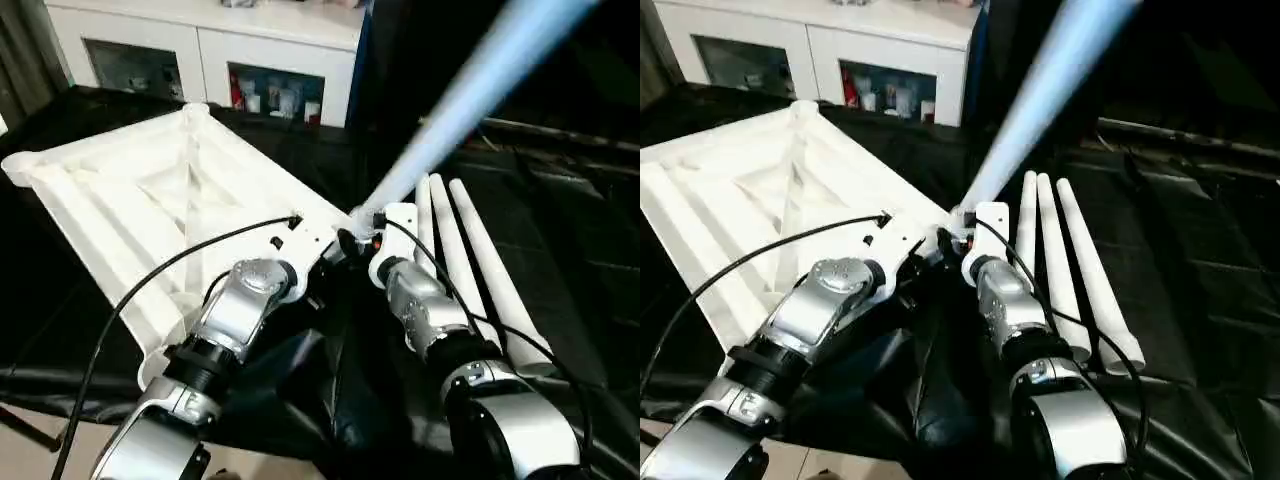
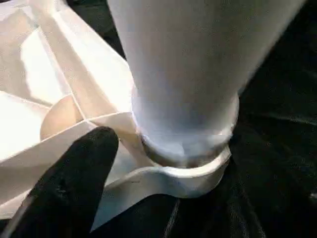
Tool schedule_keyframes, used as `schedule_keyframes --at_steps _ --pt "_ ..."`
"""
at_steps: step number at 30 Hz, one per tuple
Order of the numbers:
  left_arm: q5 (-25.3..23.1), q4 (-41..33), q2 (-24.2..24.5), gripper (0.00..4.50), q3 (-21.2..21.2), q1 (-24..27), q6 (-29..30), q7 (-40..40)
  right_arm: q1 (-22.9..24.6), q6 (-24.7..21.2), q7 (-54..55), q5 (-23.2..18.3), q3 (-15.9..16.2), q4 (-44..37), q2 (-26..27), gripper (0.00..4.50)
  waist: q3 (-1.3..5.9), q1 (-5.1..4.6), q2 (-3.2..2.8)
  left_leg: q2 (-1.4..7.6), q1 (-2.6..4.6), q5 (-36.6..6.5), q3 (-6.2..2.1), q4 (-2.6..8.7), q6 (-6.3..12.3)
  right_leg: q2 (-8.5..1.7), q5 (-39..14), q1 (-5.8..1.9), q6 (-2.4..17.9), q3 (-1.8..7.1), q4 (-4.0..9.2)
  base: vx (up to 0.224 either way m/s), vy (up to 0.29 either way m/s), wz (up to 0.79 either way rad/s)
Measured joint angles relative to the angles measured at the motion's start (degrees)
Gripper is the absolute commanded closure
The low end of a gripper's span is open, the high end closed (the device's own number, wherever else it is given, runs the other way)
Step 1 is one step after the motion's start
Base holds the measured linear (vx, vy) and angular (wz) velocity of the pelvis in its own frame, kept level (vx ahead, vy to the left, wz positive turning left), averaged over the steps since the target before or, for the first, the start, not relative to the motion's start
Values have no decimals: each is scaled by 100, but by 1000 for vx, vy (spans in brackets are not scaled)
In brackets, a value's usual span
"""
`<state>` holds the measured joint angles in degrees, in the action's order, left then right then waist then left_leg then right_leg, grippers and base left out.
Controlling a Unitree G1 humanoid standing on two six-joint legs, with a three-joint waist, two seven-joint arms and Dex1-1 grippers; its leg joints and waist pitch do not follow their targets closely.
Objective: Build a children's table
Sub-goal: Insert table leg to table base
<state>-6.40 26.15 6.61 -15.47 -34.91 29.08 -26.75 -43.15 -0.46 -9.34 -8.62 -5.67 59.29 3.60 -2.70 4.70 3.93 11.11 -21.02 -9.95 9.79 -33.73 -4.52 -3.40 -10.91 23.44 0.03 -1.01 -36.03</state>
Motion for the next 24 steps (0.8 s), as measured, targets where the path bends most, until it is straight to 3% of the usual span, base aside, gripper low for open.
schedule_keyframes --at_steps 7,18,24 --pt "4 -160 69 450 0 48 60 -49 40 122 -304 63 94 -48 -68 5 -4 -22 6 1 -23 0 2 2 0 0 1 28 1 0 0 0 0 0" --pt "48 -401 298 450 -11 159 79 -307 523 230 -755 275 414 -694 -194 5 -5 -2 4 3 -39 0 6 15 1 2 0 53 1 0 3 0 0 0" --pt "40 -667 935 450 -220 410 -544 -1030 691 210 -878 347 550 -971 -161 5 -9 37 -3 4 -40 1 6 25 0 3 -1 55 -1 -2 8 0 0 0"
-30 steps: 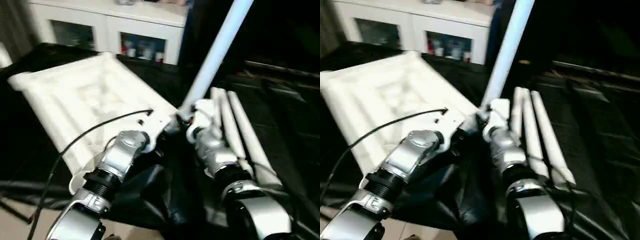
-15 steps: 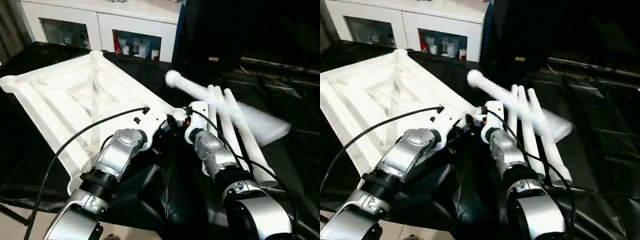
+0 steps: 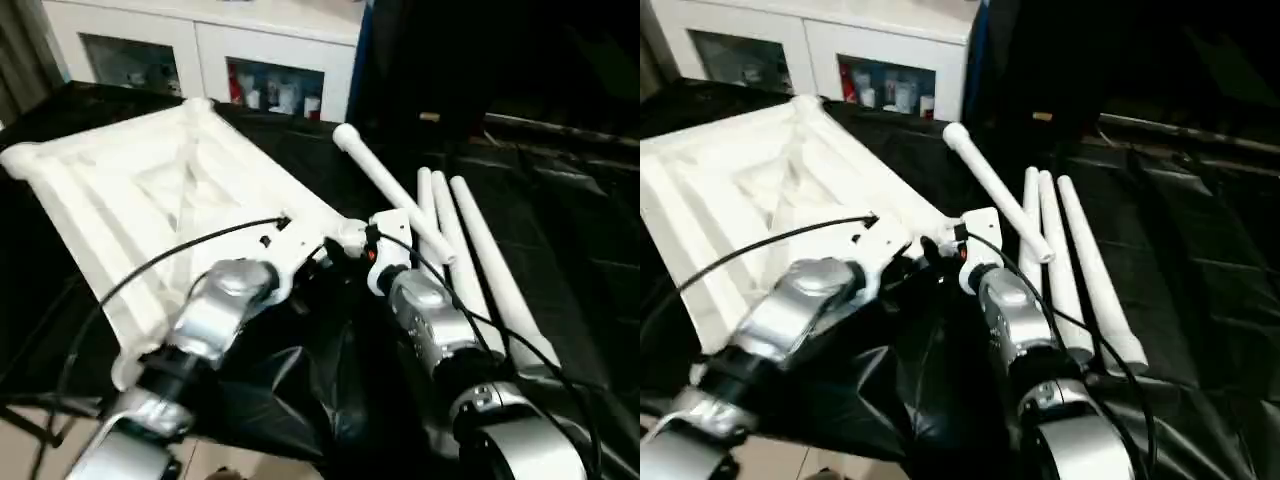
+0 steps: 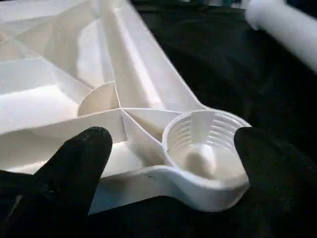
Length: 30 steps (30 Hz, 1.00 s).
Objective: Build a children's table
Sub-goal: Insert table leg to table base
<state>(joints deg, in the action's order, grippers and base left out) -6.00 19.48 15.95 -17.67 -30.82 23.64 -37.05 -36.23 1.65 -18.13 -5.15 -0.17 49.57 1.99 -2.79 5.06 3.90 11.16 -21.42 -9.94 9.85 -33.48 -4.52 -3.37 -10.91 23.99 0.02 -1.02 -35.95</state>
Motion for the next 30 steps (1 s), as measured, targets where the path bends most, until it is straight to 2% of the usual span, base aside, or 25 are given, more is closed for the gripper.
schedule_keyframes --at_steps 5,9,13,18,23,24,30 --pt "90 -468 801 450 -232 383 -901 -1114 23 -35 -81 32 60 -215 -43 5 -1 35 2 -2 -10 -2 1 7 1 -1 0 -5 0 0 27 0 0 0" --pt "291 -722 1105 450 -245 584 -1133 -1701 25 -108 -121 27 59 -451 -105 5 -2 78 4 -4 -15 -4 6 9 4 -2 0 -5 0 1 34 0 0 0" --pt "373 -718 1324 450 -243 662 -1479 -1913 77 -152 -123 14 51 -673 -225 5 -5 72 8 -2 -13 -2 6 9 2 -2 0 -2 -1 1 27 0 0 0" --pt "385 -596 1576 450 -164 701 -1876 -1989 66 -158 -57 49 32 -883 -379 5 -12 15 18 0 -10 0 5 8 -2 0 1 0 -1 1 20 0 0 0" --pt "473 -568 1616 450 -31 751 -1899 -2108 -314 -542 323 302 -32 -786 -818 5 -20 2 35 -1 -9 0 7 7 -3 0 1 0 -2 2 18 0 0 0" --pt "524 -567 1616 405 8 755 -1857 -2144 -431 -640 325 308 -48 -711 -900 0 -26 1 41 -1 -9 0 8 7 -3 0 1 3 -2 3 13 0 0 0" --pt "984 -889 1546 362 245 759 -1767 -2239 -901 -1172 73 269 -68 -144 -1120 0 -38 -18 71 0 -5 0 13 2 -3 1 1 2 -1 5 4 0 0 0"
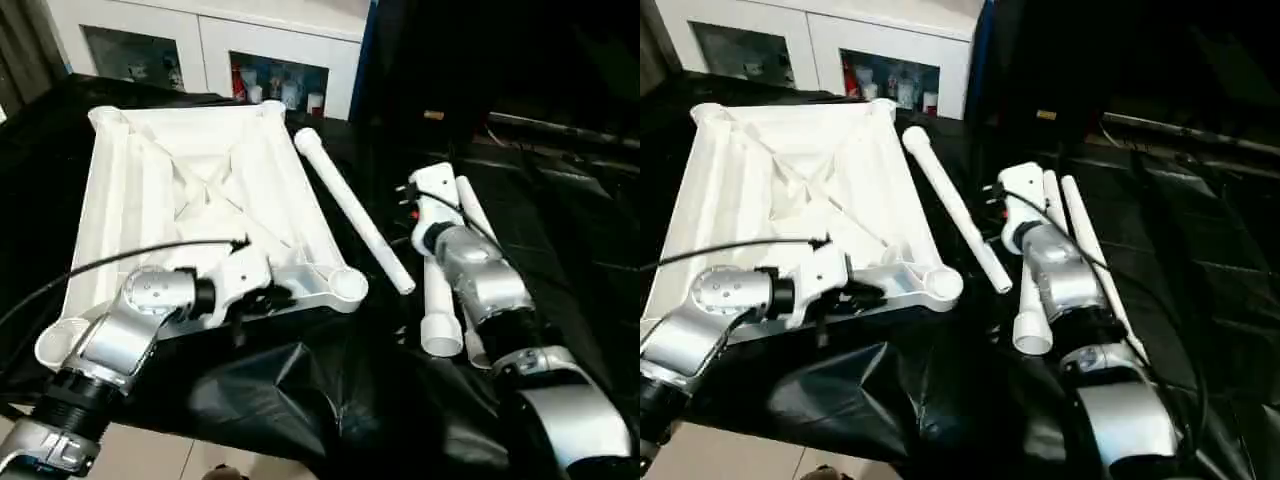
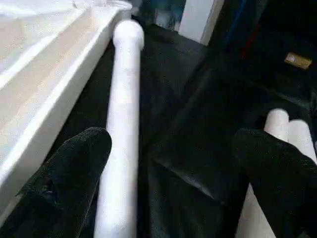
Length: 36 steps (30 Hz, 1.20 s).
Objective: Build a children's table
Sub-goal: Insert table leg to table base
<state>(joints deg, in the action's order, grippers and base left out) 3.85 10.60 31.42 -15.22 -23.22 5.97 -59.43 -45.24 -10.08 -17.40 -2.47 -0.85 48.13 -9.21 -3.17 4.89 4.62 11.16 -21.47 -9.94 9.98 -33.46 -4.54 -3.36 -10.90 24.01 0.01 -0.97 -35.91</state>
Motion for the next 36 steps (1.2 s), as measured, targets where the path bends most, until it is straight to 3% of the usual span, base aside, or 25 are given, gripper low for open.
schedule_keyframes --at_steps 6,10,11,18,31,36 --pt "215 -329 116 321 214 37 185 -109 -234 -540 -343 -159 -93 622 19 0 0 13 4 3 6 1 -1 -14 -1 0 0 -3 0 0 -16 0 0 0" --pt "228 -524 120 307 343 100 277 78 -402 -905 -159 91 81 1110 7 0 -1 19 6 3 6 2 -1 -18 -3 0 1 -4 1 1 -20 0 0 0" --pt "234 -609 117 285 360 104 325 120 -419 -1001 -111 117 111 1171 8 0 -1 24 6 3 6 2 -1 -18 -3 0 1 -5 1 1 -21 0 0 0" --pt "286 -1203 -151 268 581 137 787 670 -626 -1421 3 213 130 1432 14 66 -1 16 9 4 7 3 -1 -19 -5 0 1 -4 1 1 -24 0 0 0" --pt "490 -1615 -956 268 1226 151 1398 2137 -833 -1495 62 212 67 1886 52 175 2 24 59 5 6 3 0 -31 -4 0 1 -7 1 0 -28 0 0 0" --pt "251 -1593 -1164 268 1278 162 1549 2776 -884 -1433 87 198 -30 2039 117 206 1 26 166 12 5 3 -1 -33 -4 1 1 -6 1 -6 -30 0 0 0"
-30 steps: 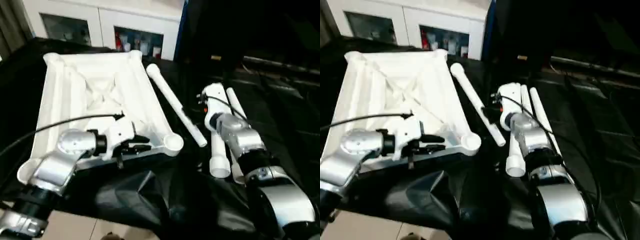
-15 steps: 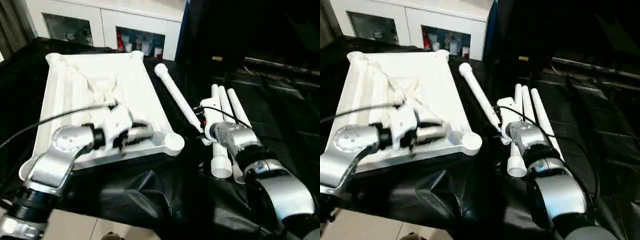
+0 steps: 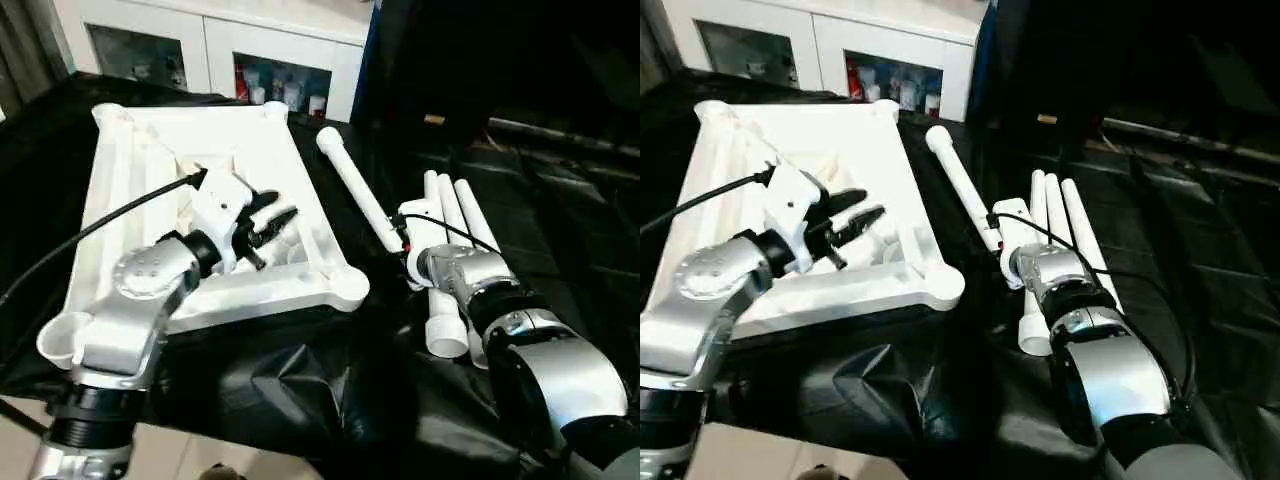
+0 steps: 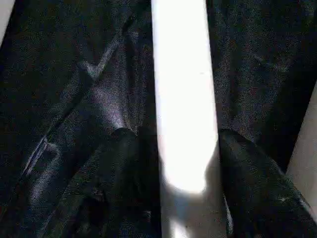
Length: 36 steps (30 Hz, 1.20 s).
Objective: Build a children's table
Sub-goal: Insert table leg to table base
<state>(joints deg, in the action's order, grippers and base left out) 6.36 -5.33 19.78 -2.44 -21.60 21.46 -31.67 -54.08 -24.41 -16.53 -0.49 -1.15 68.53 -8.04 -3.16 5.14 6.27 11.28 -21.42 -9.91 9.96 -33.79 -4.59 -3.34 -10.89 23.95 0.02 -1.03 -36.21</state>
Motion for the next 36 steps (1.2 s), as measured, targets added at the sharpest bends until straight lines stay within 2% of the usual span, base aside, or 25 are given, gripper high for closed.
schedule_keyframes --at_steps 1,6,8,12,16,21,23,26,27,28,31,32,34,36 --pt "-12 3 -2 268 0 5 8 27 -3 12 5 0 -10 17 9 217 2 0 11 0 -2 -1 0 -2 1 0 0 0 0 0 1 0 0 0" --pt "-28 16 -141 268 45 0 84 252 -33 129 165 2 -34 159 68 259 0 -2 191 6 -6 0 1 -9 0 2 0 1 0 -4 -1 0 0 0" --pt "-29 94 -141 268 41 -88 116 253 -35 151 226 -4 -74 193 79 281 -4 8 229 6 -9 0 1 -15 0 2 2 1 -2 -5 -1 0 0 0" --pt "-25 238 -143 268 28 -326 137 239 -61 232 328 -106 -194 237 127 309 -7 3 229 6 -12 0 -2 -24 0 2 11 1 -3 -3 -1 0 0 0" --pt "9 475 -166 268 26 -674 194 213 -65 473 424 -276 -469 242 145 317 -30 5 184 6 -12 0 -4 -29 -1 2 14 1 -2 -4 -5 0 0 0" --pt "55 784 -377 268 17 -877 207 252 -41 866 465 -450 -646 173 173 320 -85 5 70 6 -17 1 -6 -31 -1 2 17 4 0 -6 -8 0 0 0" --pt "109 931 -531 268 35 -996 247 353 -3 1160 387 -495 -708 27 219 320 -94 9 28 7 -21 1 -5 -33 0 2 17 7 1 -6 -10 0 0 0" --pt "325 1242 -936 268 287 -1354 400 686 255 1875 259 -685 -848 -586 333 320 -101 21 6 8 -29 1 -5 -37 1 3 17 7 1 -14 -8 0 0 0" --pt "445 1356 -1066 241 397 -1464 482 751 350 2040 211 -765 -889 -830 363 320 -100 21 0 8 -30 0 -4 -38 2 3 18 6 1 -14 -7 0 0 0" --pt "524 1400 -1127 241 467 -1508 509 803 370 2151 174 -825 -918 -974 398 320 -98 24 -5 8 -30 1 -5 -38 3 3 18 5 2 -14 -7 0 0 0" --pt "1338 1824 -1723 207 1091 -1873 926 940 1082 2338 -73 -1184 -1030 -2346 612 320 -100 77 -31 8 -38 -1 -5 -42 7 3 20 3 3 -21 0 0 0 0" --pt "1672 1987 -1894 195 1327 -2026 1023 986 1408 2346 -205 -1338 -1012 -2912 774 320 -104 86 -62 7 -43 -1 -8 -47 11 3 21 1 3 -25 4 0 0 0" --pt "2033 2123 -2096 185 1521 -2204 1130 985 1808 2316 -382 -1469 -864 -3535 953 320 -113 97 -102 7 -43 1 -13 -49 18 2 26 1 5 -24 5 0 0 0" --pt "2224 2223 -2205 164 1529 -2318 1171 864 2109 2230 -528 -1512 -609 -3991 1034 320 -122 92 -137 8 -42 8 -16 -48 26 2 33 1 6 -24 6 0 0 0"
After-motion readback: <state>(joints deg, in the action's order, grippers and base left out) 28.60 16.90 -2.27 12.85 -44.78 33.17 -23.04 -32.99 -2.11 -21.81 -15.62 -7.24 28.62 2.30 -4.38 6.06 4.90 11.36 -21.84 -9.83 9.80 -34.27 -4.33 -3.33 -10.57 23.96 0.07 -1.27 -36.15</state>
